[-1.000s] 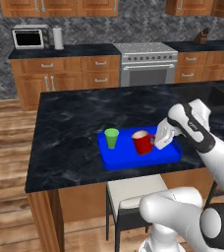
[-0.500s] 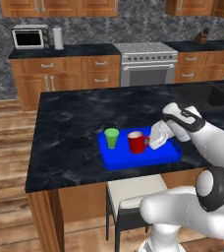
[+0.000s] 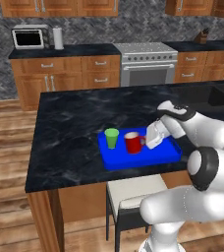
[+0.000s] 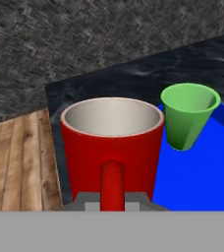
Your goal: There is a tray on the dining counter. Grab the cup, mug, and pitcher and place them on the tray. The pitcher may be placed next to the tray if it cannot fit the tray.
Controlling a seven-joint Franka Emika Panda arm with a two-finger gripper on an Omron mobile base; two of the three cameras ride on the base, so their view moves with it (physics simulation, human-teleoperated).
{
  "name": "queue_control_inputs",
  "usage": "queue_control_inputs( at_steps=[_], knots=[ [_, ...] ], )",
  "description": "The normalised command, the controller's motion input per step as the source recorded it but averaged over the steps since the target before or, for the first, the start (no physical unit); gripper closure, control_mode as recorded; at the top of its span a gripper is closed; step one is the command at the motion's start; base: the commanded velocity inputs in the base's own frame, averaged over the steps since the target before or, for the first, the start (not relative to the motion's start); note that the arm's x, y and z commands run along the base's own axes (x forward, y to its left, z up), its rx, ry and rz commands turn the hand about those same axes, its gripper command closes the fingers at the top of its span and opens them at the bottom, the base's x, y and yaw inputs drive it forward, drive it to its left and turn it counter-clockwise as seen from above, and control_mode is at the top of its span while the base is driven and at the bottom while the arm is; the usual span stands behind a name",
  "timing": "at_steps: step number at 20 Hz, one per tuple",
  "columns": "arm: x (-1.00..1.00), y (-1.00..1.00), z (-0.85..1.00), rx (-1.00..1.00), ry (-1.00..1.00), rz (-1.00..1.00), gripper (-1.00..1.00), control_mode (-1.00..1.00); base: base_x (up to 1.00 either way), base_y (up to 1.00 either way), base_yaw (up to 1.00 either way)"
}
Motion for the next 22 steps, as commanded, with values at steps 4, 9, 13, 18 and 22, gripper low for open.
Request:
queue_control_inputs(
  at_steps=[4, 9, 13, 18, 22],
  knots=[
    [0.1, 0.19, -0.24, 0.0, 0.0, 0.01, 1.0, -1.0, 0.0, 0.0, 0.0],
    [0.1, 0.22, -0.32, 0.0, 0.0, 0.01, 1.0, -1.0, 0.0, 0.0, 0.0],
    [0.16, 0.16, -0.19, 0.0, 0.0, 0.0, 1.0, -1.0, 0.0, 0.0, 0.0],
    [0.11, 0.13, -0.16, 0.0, 0.0, 0.0, 1.0, -1.0, 0.0, 0.0, 0.0],
    [0.04, 0.11, -0.15, 0.0, 0.0, 0.0, 1.0, -1.0, 0.0, 0.0, 0.0]
  ],
)
